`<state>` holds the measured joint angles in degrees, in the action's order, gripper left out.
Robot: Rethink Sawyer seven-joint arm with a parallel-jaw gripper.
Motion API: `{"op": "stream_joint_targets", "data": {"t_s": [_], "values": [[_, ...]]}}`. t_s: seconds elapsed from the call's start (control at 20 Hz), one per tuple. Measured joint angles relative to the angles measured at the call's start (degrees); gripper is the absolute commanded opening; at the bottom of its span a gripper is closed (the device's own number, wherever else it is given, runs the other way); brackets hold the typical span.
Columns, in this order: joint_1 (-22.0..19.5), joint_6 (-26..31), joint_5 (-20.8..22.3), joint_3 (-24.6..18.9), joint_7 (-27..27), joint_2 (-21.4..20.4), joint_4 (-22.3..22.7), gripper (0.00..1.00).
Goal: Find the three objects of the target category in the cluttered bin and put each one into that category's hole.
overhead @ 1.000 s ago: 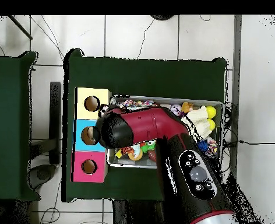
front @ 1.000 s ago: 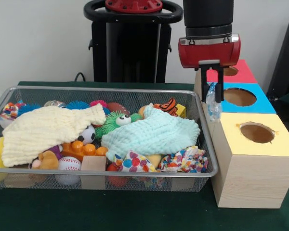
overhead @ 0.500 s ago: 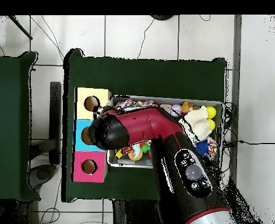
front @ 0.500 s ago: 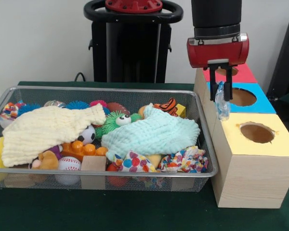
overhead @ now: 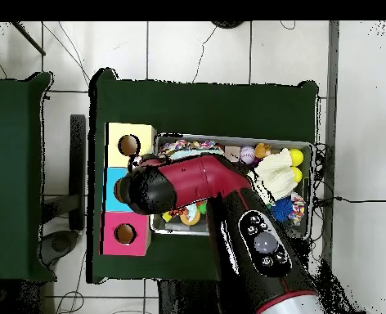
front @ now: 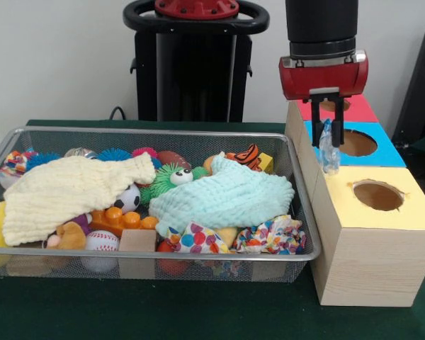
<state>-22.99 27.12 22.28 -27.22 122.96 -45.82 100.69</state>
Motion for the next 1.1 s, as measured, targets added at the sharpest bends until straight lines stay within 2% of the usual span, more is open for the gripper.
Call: {"op": "stream_joint_targets", "data": {"t_s": [1.1], "values": [[4.65,-0.01,1.14,0.0,0.0,0.85,0.97,0.0]]}}
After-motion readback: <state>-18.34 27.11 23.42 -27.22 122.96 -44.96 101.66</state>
